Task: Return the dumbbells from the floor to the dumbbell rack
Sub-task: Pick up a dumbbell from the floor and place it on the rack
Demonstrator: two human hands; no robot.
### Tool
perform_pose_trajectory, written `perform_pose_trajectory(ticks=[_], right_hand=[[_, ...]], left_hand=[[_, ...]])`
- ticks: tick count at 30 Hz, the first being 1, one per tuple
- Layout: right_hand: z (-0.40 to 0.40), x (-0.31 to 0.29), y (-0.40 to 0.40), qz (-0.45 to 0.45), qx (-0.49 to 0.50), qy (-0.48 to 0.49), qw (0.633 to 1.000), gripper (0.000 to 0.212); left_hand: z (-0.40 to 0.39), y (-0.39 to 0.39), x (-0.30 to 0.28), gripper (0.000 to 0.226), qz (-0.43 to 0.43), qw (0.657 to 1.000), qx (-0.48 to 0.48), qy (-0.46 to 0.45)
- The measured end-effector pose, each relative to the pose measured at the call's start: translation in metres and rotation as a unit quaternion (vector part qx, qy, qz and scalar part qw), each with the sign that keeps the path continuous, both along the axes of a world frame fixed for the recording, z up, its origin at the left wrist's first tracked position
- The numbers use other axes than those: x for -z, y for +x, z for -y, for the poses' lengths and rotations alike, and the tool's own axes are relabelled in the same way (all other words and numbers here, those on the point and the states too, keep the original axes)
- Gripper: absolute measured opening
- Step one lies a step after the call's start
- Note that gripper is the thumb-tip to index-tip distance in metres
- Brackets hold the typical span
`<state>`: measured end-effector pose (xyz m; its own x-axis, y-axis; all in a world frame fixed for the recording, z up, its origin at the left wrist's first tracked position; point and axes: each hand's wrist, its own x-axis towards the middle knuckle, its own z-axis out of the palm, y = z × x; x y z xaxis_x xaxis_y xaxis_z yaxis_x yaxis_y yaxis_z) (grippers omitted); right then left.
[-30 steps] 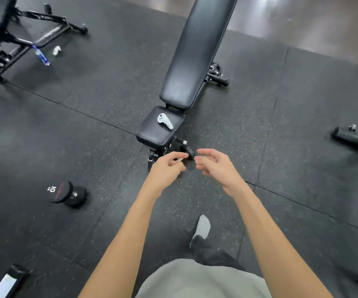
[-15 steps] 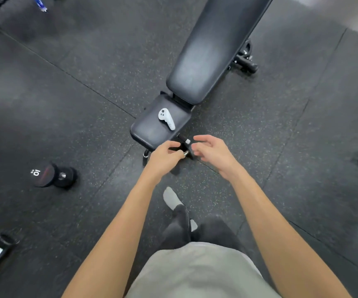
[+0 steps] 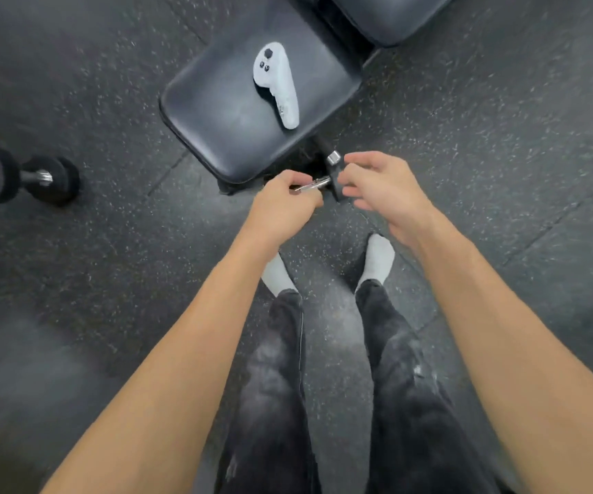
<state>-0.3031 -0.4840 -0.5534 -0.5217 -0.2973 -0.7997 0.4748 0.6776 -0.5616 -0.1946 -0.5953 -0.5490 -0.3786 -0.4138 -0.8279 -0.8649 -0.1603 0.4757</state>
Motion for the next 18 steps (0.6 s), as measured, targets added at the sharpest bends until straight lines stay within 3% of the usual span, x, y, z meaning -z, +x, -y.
perform_pose_trajectory(ticks=[6, 11, 15, 18], right_hand=[[0.003, 0.180, -0.006, -0.005, -0.010, 0.029, 1.000, 0.055], [-0.002, 0.286, -0.007, -0.045, -0.023, 0.068, 0.996, 0.068], [0.001, 0.348, -0.003, -0.061, -0.043, 0.102, 0.992, 0.080], [0.009, 0.378, -0.006, -0.115, -0.060, 0.112, 0.985, 0.068]], left_hand=[[-0.011, -0.024, 0.165, 0.048, 0.021, 0.994, -0.104, -0.030], [-0.020, -0.021, 0.282, 0.059, 0.082, 0.975, -0.195, -0.064], [-0.029, -0.022, 0.341, 0.073, 0.172, 0.950, -0.202, -0.167], [-0.030, -0.026, 0.366, 0.069, 0.210, 0.932, -0.226, -0.192]])
